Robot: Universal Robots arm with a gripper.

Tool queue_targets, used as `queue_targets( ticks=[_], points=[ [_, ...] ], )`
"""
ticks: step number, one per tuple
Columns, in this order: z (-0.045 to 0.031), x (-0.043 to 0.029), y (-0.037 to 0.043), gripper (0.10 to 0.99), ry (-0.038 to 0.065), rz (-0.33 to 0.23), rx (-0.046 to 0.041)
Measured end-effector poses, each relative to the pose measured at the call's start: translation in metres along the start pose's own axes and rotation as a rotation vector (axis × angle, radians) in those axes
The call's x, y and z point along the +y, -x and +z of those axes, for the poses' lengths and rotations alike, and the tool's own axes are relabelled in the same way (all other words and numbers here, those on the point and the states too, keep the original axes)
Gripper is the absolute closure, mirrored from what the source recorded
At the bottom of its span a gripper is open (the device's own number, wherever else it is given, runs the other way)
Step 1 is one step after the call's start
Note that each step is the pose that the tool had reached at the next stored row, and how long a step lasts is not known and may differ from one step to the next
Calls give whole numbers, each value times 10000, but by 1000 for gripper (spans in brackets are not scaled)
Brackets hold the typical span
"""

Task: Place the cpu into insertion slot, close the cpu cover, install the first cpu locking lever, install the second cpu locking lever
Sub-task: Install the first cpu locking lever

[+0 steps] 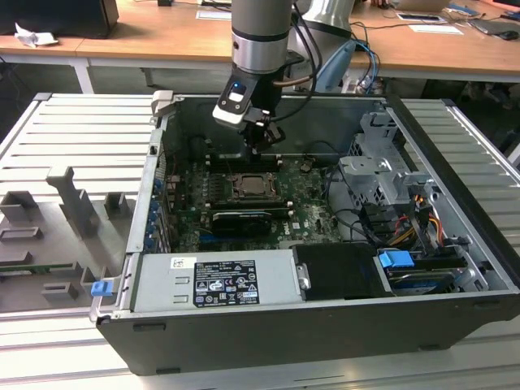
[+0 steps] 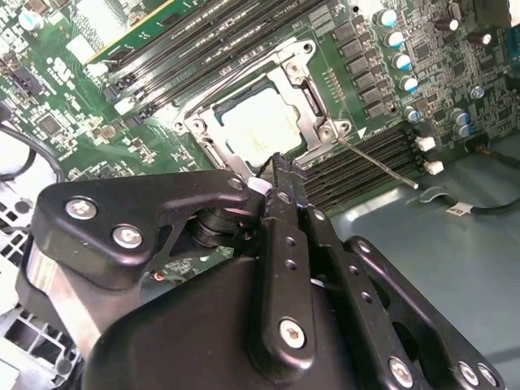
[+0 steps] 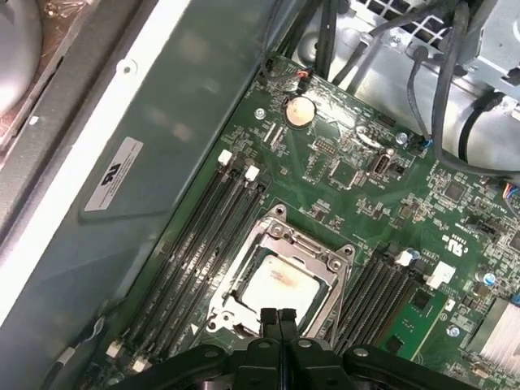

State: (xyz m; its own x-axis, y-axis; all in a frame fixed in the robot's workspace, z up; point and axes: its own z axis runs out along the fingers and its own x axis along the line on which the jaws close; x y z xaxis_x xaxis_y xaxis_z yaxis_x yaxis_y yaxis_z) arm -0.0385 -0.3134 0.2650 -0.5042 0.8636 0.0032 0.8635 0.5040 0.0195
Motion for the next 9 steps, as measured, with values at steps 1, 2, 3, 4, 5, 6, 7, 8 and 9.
queue_targets(
  ticks=[1,2,3,4,5,6,7,8,9],
  points=[
    [0,0,0,980,0,-58,1],
    [0,0,0,980,-1,-145,2],
    [0,0,0,980,-1,-205,4],
    [0,0,0,980,-1,-291,5],
    [0,0,0,980,-1,-349,7],
    [0,0,0,980,-1,-410,8],
    [0,0,0,980,-2,-506,10],
    [0,0,0,980,-2,-611,12],
    [0,0,0,980,-2,-689,13]
  ],
)
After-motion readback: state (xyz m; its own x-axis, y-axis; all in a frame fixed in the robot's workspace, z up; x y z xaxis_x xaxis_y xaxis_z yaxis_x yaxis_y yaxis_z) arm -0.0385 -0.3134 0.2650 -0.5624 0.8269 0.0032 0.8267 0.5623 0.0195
